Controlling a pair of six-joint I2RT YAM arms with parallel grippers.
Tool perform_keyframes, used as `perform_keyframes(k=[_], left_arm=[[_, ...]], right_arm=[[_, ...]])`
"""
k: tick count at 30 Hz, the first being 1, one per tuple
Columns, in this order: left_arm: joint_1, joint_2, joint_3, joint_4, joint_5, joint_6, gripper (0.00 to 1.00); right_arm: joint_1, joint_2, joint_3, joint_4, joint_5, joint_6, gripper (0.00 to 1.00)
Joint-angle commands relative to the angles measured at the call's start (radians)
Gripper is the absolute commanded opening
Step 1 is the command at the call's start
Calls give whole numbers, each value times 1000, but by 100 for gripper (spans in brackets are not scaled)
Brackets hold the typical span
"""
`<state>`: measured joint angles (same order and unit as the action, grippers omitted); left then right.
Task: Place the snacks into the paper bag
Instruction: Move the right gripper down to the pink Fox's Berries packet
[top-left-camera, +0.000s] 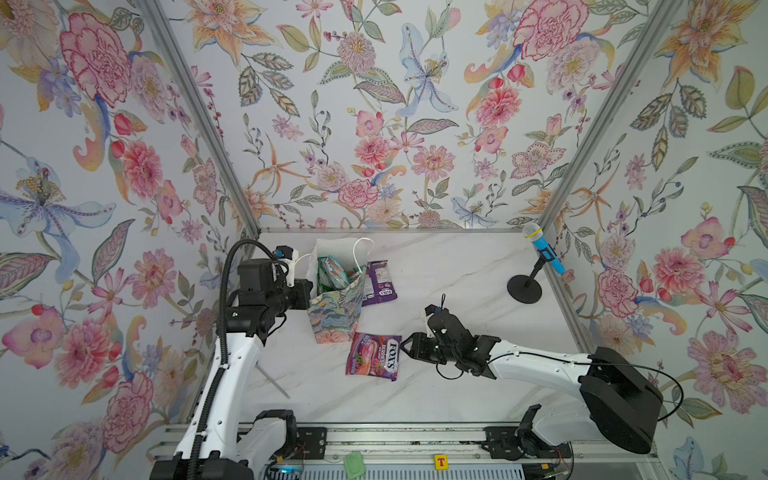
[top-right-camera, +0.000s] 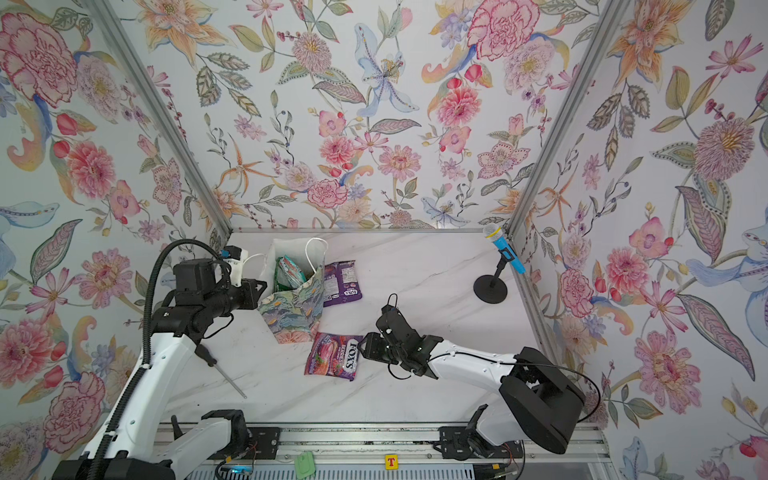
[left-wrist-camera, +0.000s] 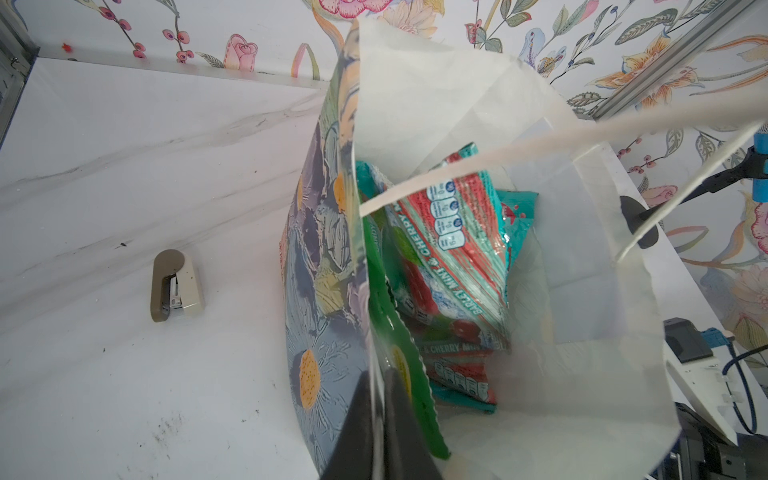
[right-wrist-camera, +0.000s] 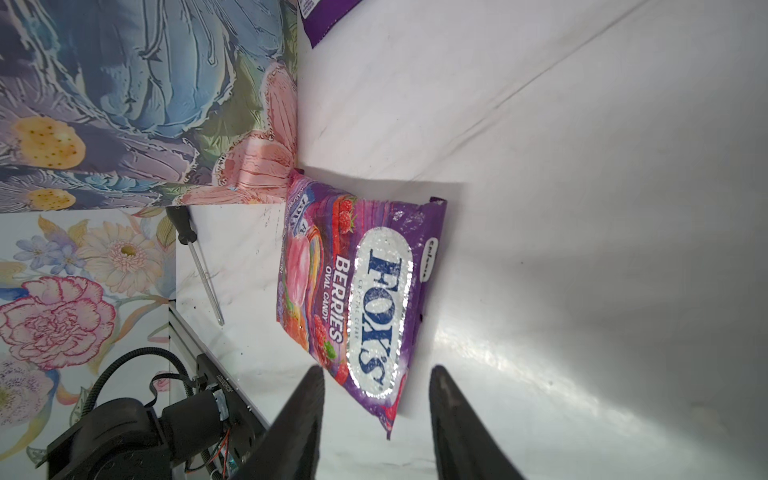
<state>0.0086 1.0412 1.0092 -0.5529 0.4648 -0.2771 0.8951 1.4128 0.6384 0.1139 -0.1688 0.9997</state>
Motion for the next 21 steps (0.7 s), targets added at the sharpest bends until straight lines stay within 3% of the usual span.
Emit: perform_keyframes(k=[1,21], left_arm=[[13,-3,-3,-50,-7,9,8],[12,-3,-5,-52,-10,15,8]], right_arm=[[2,39,-29,111,-23,67,45],[30,261,-13,298,-52,155,46]])
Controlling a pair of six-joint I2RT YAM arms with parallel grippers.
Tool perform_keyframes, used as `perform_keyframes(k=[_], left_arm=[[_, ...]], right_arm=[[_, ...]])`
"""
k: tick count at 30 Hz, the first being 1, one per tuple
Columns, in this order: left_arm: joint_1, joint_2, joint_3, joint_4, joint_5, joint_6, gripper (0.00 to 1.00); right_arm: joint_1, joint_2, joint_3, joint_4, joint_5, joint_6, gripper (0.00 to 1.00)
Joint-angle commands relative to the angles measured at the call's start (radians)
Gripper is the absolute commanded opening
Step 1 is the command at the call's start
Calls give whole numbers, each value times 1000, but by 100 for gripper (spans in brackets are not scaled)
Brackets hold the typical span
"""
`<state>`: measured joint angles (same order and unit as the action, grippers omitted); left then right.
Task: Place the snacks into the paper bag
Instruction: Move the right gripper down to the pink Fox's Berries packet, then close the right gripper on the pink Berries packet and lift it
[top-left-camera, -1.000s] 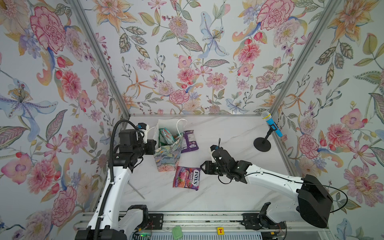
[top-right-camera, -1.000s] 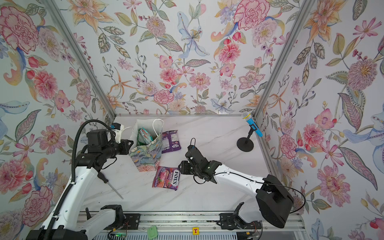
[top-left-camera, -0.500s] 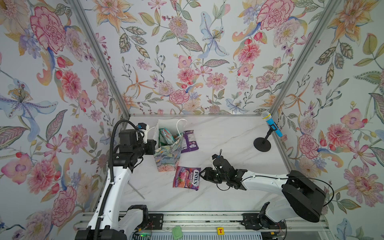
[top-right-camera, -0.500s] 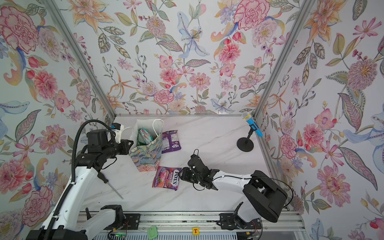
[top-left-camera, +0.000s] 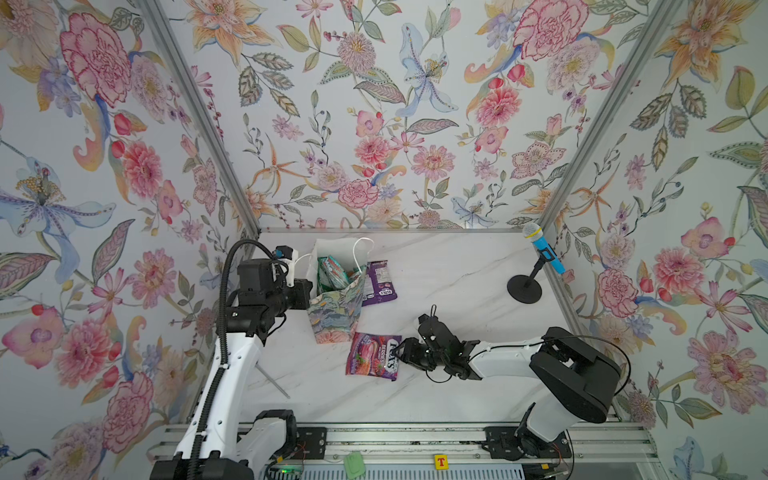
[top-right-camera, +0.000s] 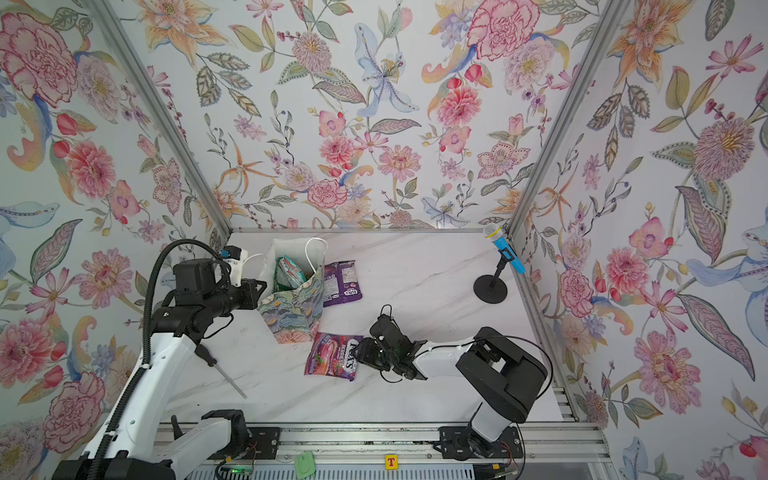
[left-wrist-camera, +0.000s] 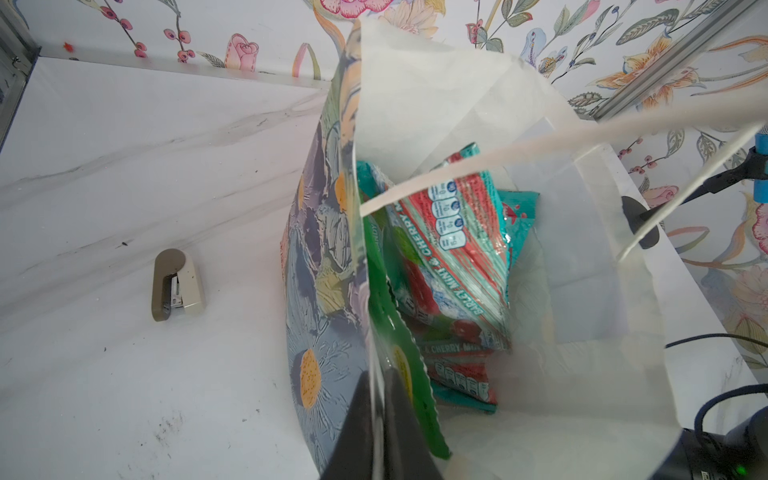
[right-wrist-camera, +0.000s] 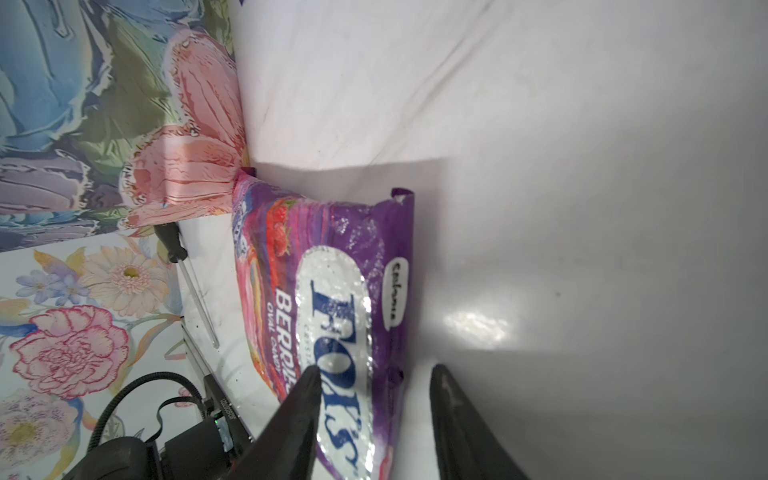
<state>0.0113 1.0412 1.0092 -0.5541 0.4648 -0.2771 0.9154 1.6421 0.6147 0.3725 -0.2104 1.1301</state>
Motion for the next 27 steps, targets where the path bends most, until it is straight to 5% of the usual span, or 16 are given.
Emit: perform_keyframes(k=[1,8,13,15,27], left_arm=[[10,-3,-5,-50,-11,15,8],[10,-2,-7,-50,-9,15,8],[10,-6,-7,-52,-9,15,8],[10,-6,-8,-53,-10,16,8],[12,-6,-8,-49,-7,16,8]], right_arm=[[11,43,14,51,-13,30,46],[9,112,6,215,-46,88,42],[-10,85,-13,293,-49,109,9],[-20,44,-11,279,-49,97,2],[-35,-337,282,-334,124,-241,0]])
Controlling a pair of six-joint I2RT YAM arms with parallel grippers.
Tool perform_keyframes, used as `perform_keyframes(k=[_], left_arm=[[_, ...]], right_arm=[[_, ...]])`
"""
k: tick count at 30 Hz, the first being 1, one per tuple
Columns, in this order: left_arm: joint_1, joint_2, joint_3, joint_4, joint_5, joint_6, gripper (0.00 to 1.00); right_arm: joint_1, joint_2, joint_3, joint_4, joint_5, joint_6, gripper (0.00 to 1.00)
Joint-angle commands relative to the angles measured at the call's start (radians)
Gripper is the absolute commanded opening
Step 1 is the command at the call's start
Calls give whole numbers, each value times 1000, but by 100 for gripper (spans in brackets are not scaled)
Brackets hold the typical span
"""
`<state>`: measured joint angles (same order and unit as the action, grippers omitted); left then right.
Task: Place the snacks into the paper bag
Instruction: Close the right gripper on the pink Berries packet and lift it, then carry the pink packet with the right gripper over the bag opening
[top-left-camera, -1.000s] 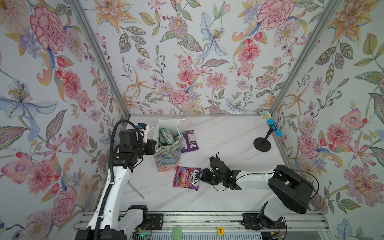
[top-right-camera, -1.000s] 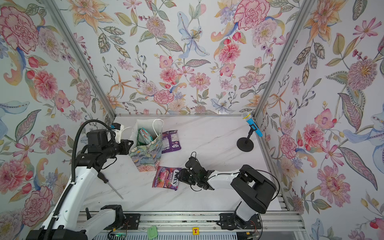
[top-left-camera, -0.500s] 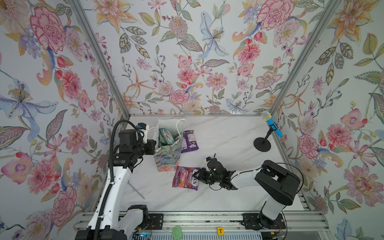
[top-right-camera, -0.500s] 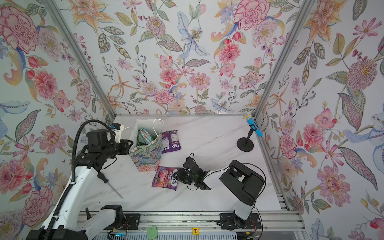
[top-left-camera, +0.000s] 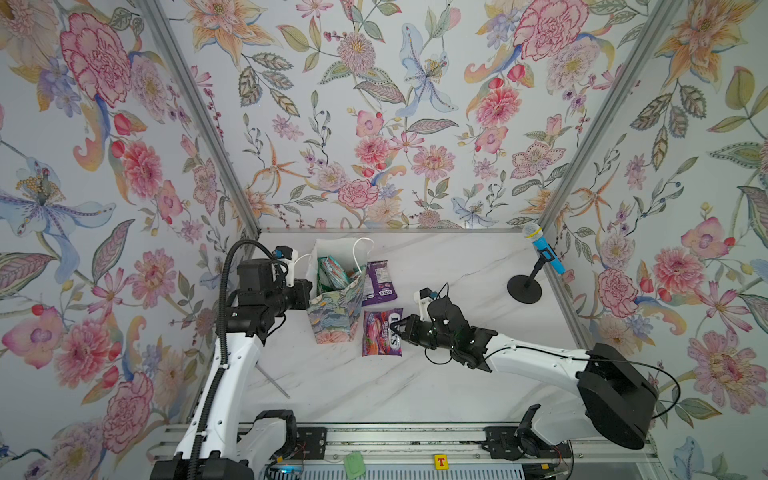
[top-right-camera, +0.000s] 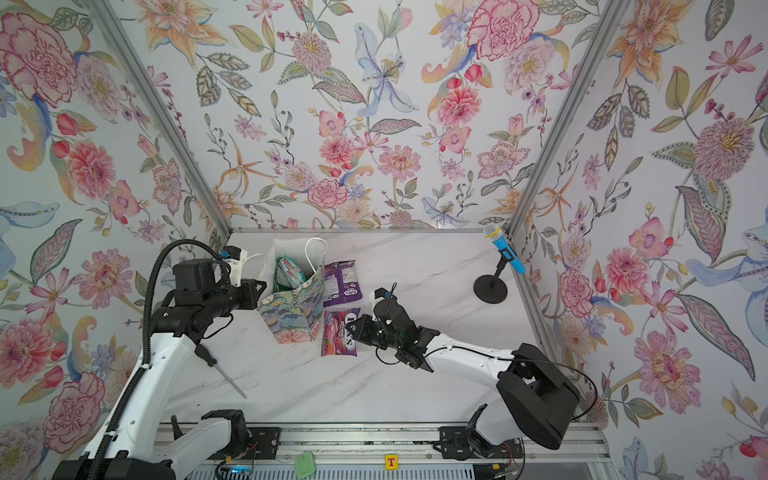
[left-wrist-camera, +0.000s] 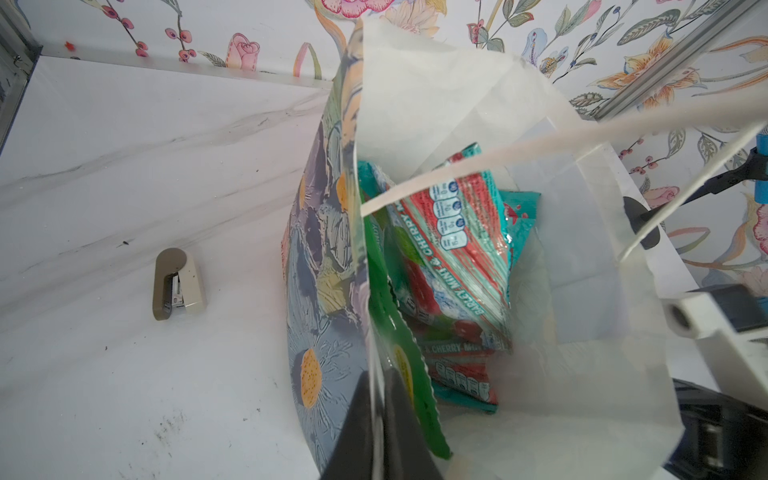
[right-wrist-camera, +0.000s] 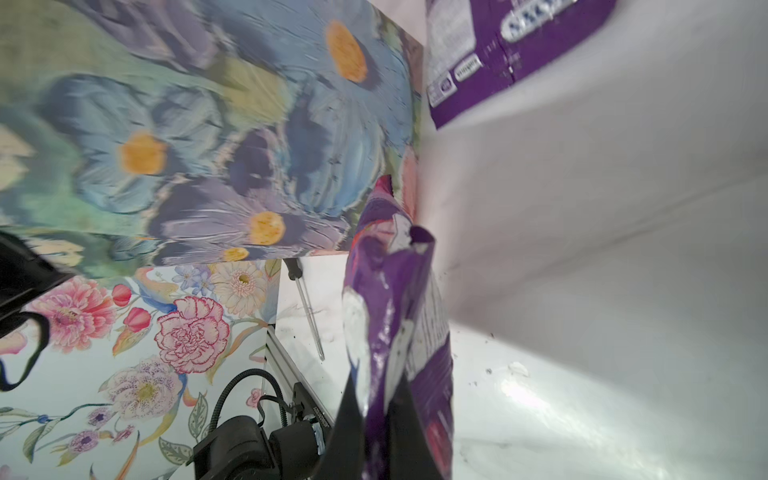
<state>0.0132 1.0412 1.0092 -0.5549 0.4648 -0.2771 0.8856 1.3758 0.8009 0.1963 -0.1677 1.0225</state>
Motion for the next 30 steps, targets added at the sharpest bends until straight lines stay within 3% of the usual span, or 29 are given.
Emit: perform_keyframes(k=[1,14,30], left_arm=[[9,-5,-5,-49,-7,16,8],[10,-10,-8,-45,-1,1,8],[10,-17,-6,-50,1,1,8]], right_arm=[[-7,-87,129,-189,97,-161,0],[4,-59,611,-361,137,-424,0],[96,243,1111,-499,109,-615,0]])
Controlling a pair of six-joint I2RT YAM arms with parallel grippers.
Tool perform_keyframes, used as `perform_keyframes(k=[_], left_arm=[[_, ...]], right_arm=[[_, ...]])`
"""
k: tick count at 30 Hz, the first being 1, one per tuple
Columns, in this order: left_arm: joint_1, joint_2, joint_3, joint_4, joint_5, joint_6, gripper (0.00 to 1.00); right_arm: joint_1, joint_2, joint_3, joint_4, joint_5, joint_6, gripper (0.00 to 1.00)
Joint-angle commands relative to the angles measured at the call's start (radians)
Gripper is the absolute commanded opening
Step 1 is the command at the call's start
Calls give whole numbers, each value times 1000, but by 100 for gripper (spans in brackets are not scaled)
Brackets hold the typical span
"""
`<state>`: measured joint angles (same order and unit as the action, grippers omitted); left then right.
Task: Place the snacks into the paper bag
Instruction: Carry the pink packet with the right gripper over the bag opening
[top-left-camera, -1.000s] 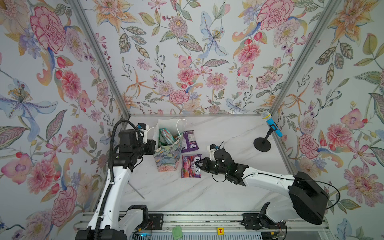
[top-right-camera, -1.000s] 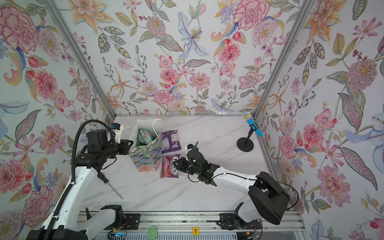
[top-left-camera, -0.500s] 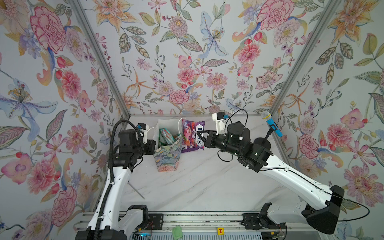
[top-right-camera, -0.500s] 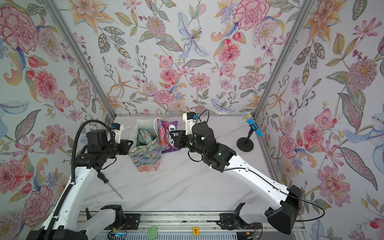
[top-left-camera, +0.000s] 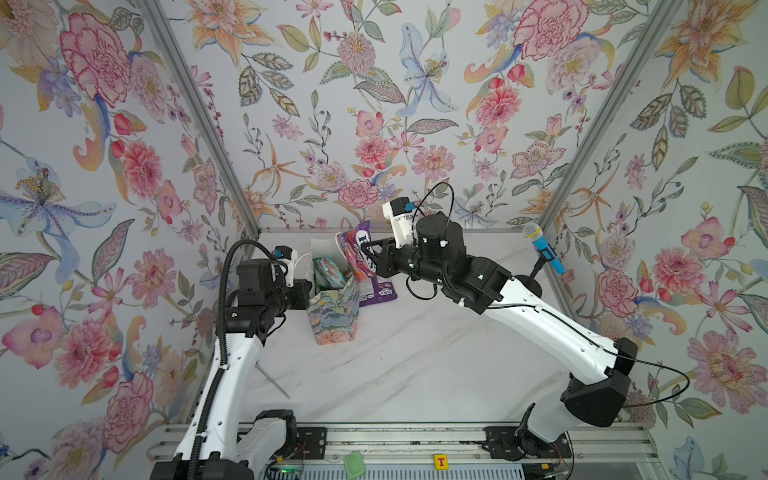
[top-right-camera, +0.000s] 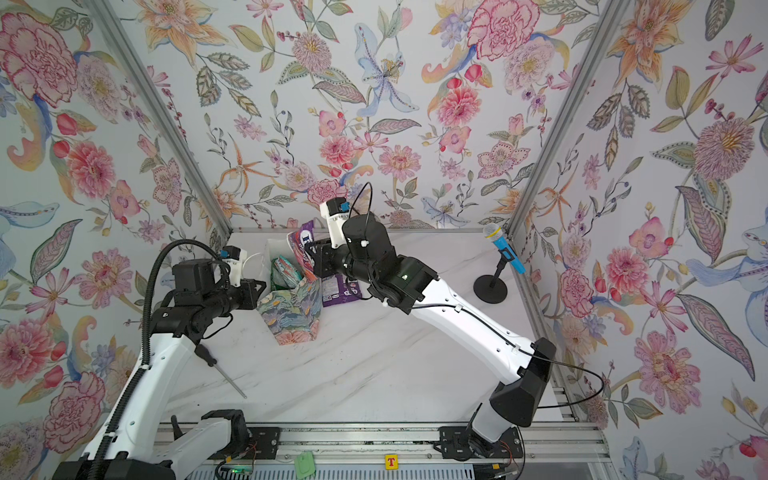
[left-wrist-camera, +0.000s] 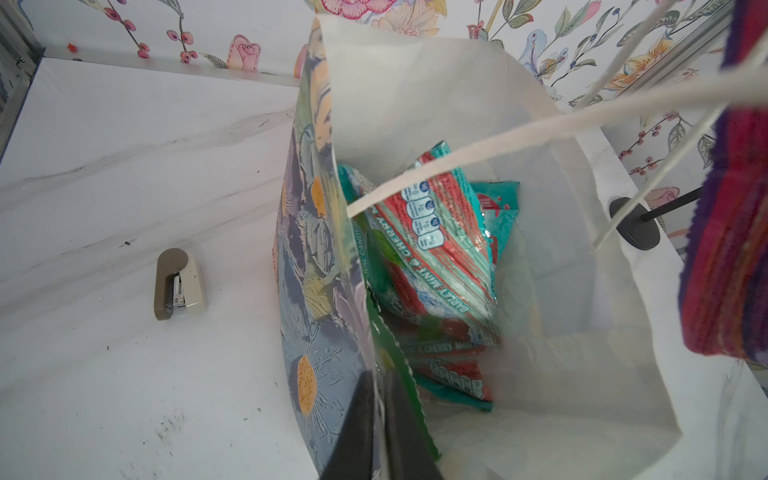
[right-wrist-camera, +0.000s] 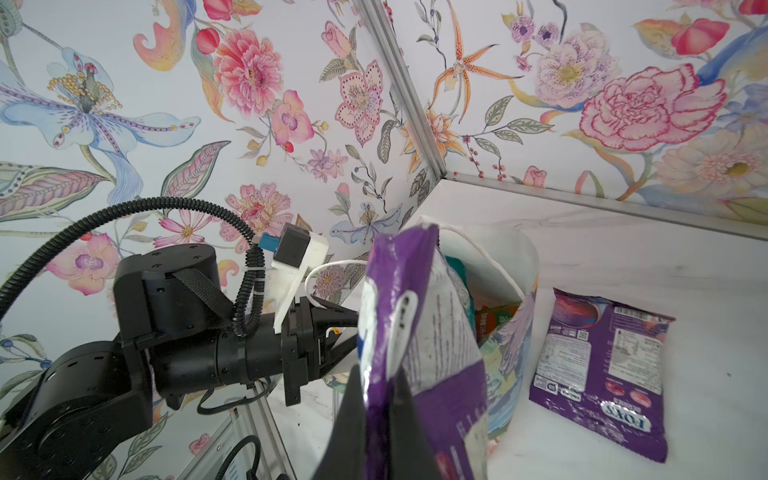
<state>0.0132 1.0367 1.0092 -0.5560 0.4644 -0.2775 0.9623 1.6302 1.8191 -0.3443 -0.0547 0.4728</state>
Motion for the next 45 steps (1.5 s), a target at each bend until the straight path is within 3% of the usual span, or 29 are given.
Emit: perform_keyframes(k=[1,5,12,16,21,31,45], left_arm=[[10,-13,-6,-47,2,1,9],[10,-11,-5,-47,1,4,8],[10,-8,-8,-44,-4,6,8],[11,-4,-6,-42,-6,4,8],[10,5,-1,-44,-4,5,8],[11,3,-4,-41,-3,1,8],[11,-1,-14,-24,14,-8,9]], right_arm=[[25,-9,100,28,14,-77,0],[27,-43,41,22,63,-78,0],[12,-200,-213,21,167,-30,0],[-1,-304,-374,36,191,18,0],[8,-380,-438,86,178,33,0],[101,-253,-207,107,118,-39,0],[67,188,357,-51,173,-195,0]])
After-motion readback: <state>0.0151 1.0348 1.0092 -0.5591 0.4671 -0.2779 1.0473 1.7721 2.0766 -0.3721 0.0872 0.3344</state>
